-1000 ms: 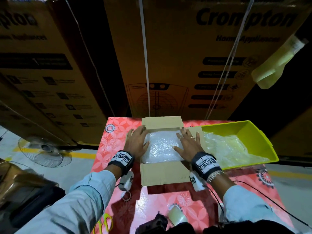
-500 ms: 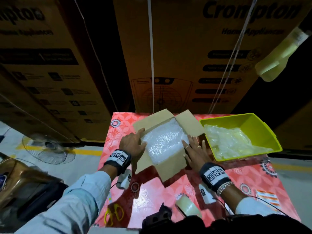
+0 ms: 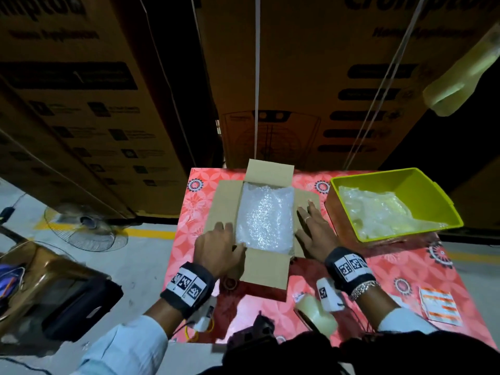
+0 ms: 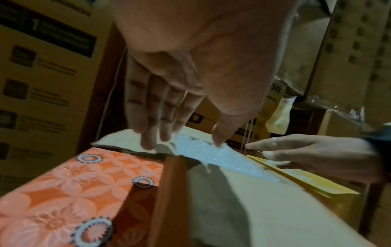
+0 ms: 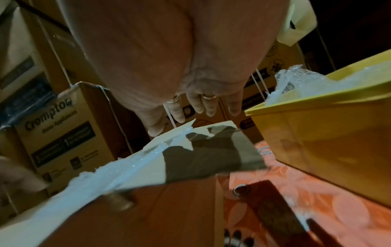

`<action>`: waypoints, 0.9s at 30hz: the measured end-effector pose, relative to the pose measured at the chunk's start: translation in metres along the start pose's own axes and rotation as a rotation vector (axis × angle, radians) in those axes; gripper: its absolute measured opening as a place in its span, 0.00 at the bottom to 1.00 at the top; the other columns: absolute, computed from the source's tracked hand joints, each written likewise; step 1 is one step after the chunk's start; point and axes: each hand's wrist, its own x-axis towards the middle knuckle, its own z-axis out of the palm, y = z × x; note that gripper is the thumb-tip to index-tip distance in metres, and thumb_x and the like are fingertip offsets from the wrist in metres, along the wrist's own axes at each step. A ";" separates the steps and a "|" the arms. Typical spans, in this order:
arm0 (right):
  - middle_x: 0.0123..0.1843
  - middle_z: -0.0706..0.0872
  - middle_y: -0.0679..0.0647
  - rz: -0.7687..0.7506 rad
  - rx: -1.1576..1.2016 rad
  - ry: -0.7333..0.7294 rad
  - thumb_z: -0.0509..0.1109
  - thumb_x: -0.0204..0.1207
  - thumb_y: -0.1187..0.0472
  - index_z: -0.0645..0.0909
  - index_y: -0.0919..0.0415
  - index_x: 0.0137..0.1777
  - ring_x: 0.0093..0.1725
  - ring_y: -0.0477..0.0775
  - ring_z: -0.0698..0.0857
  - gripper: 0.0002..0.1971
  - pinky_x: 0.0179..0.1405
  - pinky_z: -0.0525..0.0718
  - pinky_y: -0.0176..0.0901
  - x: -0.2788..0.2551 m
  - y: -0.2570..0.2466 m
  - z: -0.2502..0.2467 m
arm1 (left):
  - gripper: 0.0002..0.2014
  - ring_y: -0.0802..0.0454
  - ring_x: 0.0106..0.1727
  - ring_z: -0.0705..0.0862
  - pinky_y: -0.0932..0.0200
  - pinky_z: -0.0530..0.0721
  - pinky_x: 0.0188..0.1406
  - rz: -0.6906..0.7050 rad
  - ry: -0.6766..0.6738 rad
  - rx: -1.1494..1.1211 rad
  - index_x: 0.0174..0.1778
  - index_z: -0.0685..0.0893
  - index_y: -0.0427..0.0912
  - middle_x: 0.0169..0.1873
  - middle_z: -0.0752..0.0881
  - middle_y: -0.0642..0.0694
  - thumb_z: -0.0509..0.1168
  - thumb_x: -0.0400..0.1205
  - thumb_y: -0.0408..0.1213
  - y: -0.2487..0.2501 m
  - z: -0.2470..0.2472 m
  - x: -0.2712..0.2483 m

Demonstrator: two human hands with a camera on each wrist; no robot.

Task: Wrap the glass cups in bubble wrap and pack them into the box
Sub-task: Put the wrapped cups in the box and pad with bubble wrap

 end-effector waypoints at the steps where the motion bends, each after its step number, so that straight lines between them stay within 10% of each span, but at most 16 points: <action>1: 0.92 0.42 0.57 0.011 0.041 -0.004 0.67 0.87 0.55 0.56 0.55 0.90 0.91 0.57 0.46 0.35 0.89 0.54 0.58 -0.007 0.001 0.006 | 0.23 0.40 0.55 0.88 0.51 0.80 0.45 0.083 0.012 -0.084 0.72 0.78 0.46 0.61 0.82 0.43 0.65 0.83 0.52 -0.010 0.002 0.006; 3: 0.92 0.42 0.57 0.060 0.103 0.007 0.68 0.87 0.52 0.56 0.54 0.90 0.91 0.56 0.47 0.36 0.88 0.55 0.57 -0.018 0.006 0.017 | 0.34 0.39 0.68 0.84 0.48 0.83 0.60 0.275 -0.078 -0.237 0.82 0.74 0.46 0.77 0.75 0.42 0.69 0.75 0.36 -0.035 0.008 0.021; 6: 0.92 0.48 0.59 0.191 0.209 0.068 0.72 0.83 0.49 0.60 0.55 0.89 0.91 0.57 0.51 0.38 0.87 0.58 0.52 -0.025 0.019 0.027 | 0.53 0.46 0.90 0.57 0.39 0.61 0.85 0.498 -0.194 -0.100 0.90 0.59 0.50 0.92 0.51 0.47 0.71 0.68 0.22 -0.056 0.018 0.032; 11: 0.75 0.75 0.48 0.335 0.619 0.149 0.80 0.77 0.57 0.56 0.54 0.89 0.74 0.52 0.77 0.46 0.73 0.75 0.46 -0.030 0.023 0.024 | 0.51 0.50 0.91 0.40 0.33 0.37 0.86 0.631 -0.243 -0.082 0.92 0.55 0.52 0.91 0.43 0.49 0.79 0.77 0.41 -0.051 0.034 0.035; 16: 0.71 0.81 0.54 0.255 0.689 0.318 0.79 0.70 0.78 0.67 0.56 0.83 0.69 0.53 0.81 0.43 0.69 0.82 0.47 -0.017 0.027 0.007 | 0.46 0.53 0.92 0.42 0.35 0.38 0.90 0.545 -0.217 -0.242 0.93 0.45 0.48 0.91 0.42 0.49 0.66 0.83 0.29 -0.031 0.042 0.021; 19: 0.75 0.80 0.51 0.170 0.604 0.325 0.76 0.73 0.79 0.71 0.55 0.82 0.71 0.49 0.79 0.39 0.67 0.80 0.33 -0.012 0.030 -0.004 | 0.47 0.56 0.91 0.42 0.40 0.37 0.90 0.487 -0.183 -0.379 0.92 0.42 0.47 0.91 0.42 0.52 0.69 0.86 0.43 -0.020 0.048 0.015; 23: 0.77 0.80 0.51 0.104 0.570 0.335 0.72 0.77 0.77 0.75 0.55 0.80 0.77 0.51 0.77 0.32 0.80 0.75 0.57 -0.010 0.033 -0.003 | 0.41 0.52 0.89 0.57 0.46 0.56 0.89 0.180 -0.024 -0.740 0.91 0.55 0.49 0.90 0.57 0.50 0.64 0.86 0.61 -0.007 0.048 0.028; 27: 0.78 0.80 0.52 0.137 0.614 0.345 0.75 0.76 0.77 0.76 0.57 0.79 0.78 0.50 0.77 0.32 0.81 0.73 0.52 -0.018 0.028 0.001 | 0.54 0.44 0.91 0.55 0.39 0.59 0.89 0.103 0.007 -0.561 0.91 0.51 0.45 0.91 0.55 0.43 0.75 0.78 0.61 -0.007 0.051 0.065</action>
